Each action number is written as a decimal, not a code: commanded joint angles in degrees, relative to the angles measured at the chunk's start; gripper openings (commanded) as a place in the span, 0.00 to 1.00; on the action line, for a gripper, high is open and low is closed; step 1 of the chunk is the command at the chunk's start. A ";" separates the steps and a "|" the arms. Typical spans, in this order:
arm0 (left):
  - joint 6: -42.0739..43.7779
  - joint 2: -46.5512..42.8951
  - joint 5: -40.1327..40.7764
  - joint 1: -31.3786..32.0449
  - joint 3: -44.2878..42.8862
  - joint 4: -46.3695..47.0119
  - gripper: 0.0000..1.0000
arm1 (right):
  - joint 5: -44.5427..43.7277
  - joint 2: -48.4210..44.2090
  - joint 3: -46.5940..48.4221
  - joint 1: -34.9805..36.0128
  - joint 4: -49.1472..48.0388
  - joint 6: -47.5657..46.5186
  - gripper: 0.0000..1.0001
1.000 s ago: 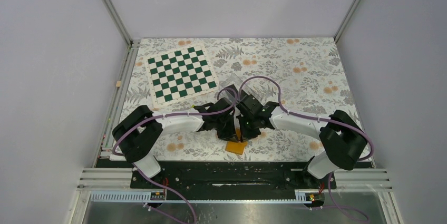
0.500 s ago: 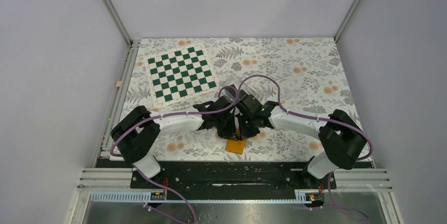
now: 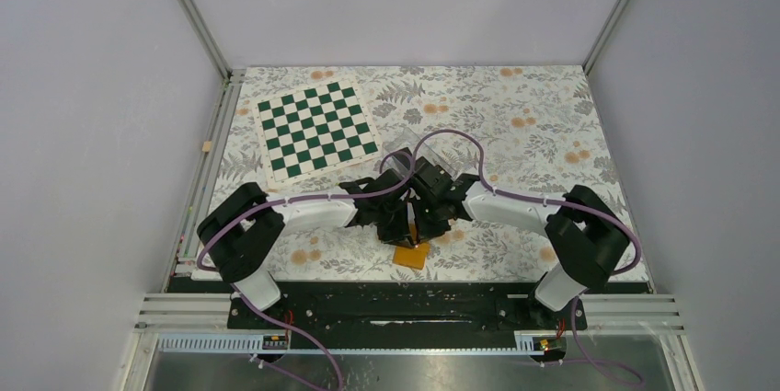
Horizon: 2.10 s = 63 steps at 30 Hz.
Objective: Put the credit cards into the card holder
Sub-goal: Close the card holder at the center of the board, then reset both arms
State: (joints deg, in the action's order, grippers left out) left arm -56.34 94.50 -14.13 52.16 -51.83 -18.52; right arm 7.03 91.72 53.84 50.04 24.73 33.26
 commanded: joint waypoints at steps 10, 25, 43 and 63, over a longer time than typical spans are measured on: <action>0.40 1.71 1.34 -0.13 0.10 1.78 0.00 | 1.31 2.50 -0.86 0.50 -2.13 0.24 0.00; -1.32 3.40 1.08 0.78 -0.13 3.91 0.00 | -1.14 -1.11 -8.29 0.50 -2.35 1.19 0.00; -0.01 2.11 0.94 0.86 -0.99 2.98 0.00 | 1.09 -6.72 -5.40 0.50 -1.96 2.15 0.00; 0.09 2.78 0.26 1.14 -1.10 3.27 0.00 | -1.37 2.63 -7.09 0.49 -1.42 1.36 0.00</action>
State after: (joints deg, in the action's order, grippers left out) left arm -56.97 95.92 -14.74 53.04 -51.64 -16.67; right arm 9.08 89.78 48.64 49.82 21.52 35.42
